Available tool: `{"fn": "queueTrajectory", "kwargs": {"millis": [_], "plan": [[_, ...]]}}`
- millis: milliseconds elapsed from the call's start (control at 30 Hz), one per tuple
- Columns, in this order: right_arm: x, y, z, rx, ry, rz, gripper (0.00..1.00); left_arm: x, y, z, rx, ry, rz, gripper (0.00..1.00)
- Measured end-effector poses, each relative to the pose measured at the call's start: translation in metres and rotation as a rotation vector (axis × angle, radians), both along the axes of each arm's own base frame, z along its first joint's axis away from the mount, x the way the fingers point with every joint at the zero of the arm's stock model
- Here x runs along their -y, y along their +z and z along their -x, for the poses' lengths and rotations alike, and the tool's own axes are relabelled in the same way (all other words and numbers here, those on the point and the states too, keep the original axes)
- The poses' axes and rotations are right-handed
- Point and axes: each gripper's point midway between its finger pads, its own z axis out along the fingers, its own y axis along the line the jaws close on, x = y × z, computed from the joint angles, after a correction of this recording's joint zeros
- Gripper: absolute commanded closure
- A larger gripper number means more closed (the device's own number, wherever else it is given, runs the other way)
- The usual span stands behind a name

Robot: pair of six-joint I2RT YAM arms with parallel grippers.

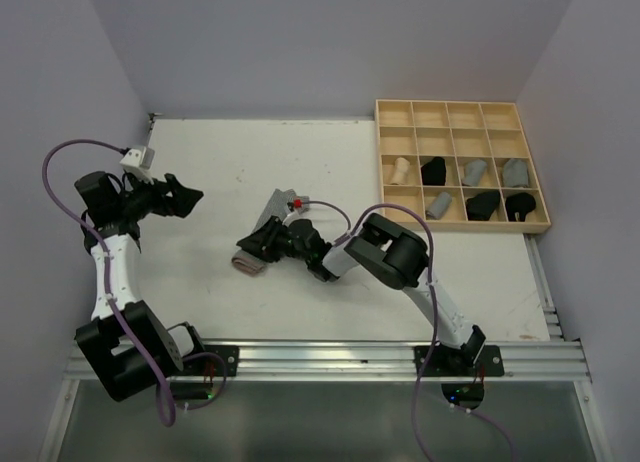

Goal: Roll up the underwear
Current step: Fold the underwear

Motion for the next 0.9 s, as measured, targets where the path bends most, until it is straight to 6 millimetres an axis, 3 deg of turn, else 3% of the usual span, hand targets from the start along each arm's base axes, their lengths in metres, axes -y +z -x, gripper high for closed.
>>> {"fn": "queueTrajectory", "kwargs": {"millis": [133,367,533,700,767,900], "plan": [[0.013,0.0,0.008,-0.012,0.006,-0.006,0.57,-0.005,-0.002,-0.001,-0.015,-0.008,-0.024,0.0],[0.037,-0.005,0.023,0.004,0.126,0.136,0.56,-0.004,-0.006,0.004,-0.031,-0.036,-0.039,0.0],[0.049,-0.002,0.038,0.025,0.223,0.192,0.48,0.002,-0.003,0.009,-0.026,-0.078,-0.04,0.0],[0.055,0.01,0.059,0.027,0.307,0.148,0.28,0.007,0.001,0.013,-0.014,-0.12,-0.035,0.0],[0.054,0.014,0.063,0.028,0.33,0.133,0.1,0.01,0.001,0.015,-0.013,-0.138,-0.031,0.0],[0.052,0.036,0.058,0.063,0.359,0.112,0.05,0.014,0.002,0.019,-0.01,-0.172,-0.039,0.0]]}}
